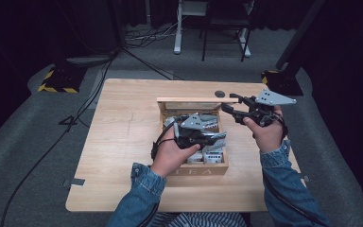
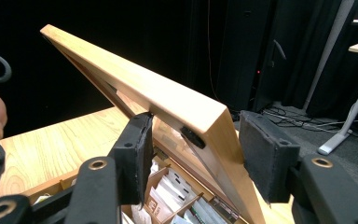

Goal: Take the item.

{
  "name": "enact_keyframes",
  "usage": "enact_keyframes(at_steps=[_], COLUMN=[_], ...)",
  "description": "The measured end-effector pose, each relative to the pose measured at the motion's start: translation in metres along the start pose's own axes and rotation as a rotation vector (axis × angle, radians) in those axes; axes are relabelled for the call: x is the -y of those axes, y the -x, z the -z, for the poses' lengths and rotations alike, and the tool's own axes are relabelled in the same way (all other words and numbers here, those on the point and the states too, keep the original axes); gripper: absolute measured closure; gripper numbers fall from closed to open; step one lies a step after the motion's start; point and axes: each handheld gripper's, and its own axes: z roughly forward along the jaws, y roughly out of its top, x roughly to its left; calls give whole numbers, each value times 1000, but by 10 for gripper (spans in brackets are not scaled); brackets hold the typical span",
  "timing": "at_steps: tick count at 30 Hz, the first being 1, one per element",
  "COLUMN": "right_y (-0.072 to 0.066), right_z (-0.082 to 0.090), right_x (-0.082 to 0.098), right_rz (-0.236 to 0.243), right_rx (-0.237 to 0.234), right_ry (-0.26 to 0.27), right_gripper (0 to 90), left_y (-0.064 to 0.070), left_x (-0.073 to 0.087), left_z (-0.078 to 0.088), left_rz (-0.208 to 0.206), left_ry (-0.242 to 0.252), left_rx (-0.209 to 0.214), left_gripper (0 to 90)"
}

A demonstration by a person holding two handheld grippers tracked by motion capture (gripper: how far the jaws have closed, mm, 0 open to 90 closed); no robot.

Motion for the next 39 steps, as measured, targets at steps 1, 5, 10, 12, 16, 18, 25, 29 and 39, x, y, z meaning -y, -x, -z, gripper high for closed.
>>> enact_keyframes(at_steps=[1, 5, 10, 12, 16, 18, 25, 29, 39], right_y=[0, 0, 0, 0, 0, 0, -1, -1, -2], right_z=[0, 0, 0, 0, 0, 0, 0, 0, 0], right_x=[0, 0, 0, 0, 0, 0, 1, 1, 1], right_rz=[0, 1, 1, 1, 1, 2, -1, 1, 6], right_rx=[-1, 0, 0, 0, -1, 0, 2, 2, 7], right_ry=[0, -3, -1, -1, -1, 0, -7, -8, -9], right_gripper=[463, 463, 463, 463, 463, 463, 461, 461, 461], left_y=[0, 3, 2, 1, 1, 1, -1, -3, -8], left_x=[0, -2, -3, -2, 1, 4, 11, 17, 42], left_z=[1, 6, 15, 19, 27, 35, 60, 76, 104], left_rz=[-1, -9, -9, -8, -20, -17, -30, -38, -11], left_ry=[4, 20, 36, 37, 19, 27, 27, 25, 45], left_rx=[1, -4, -10, -6, 5, 2, -19, -35, -64], left_gripper=[881, 880, 880, 879, 879, 879, 878, 879, 877])
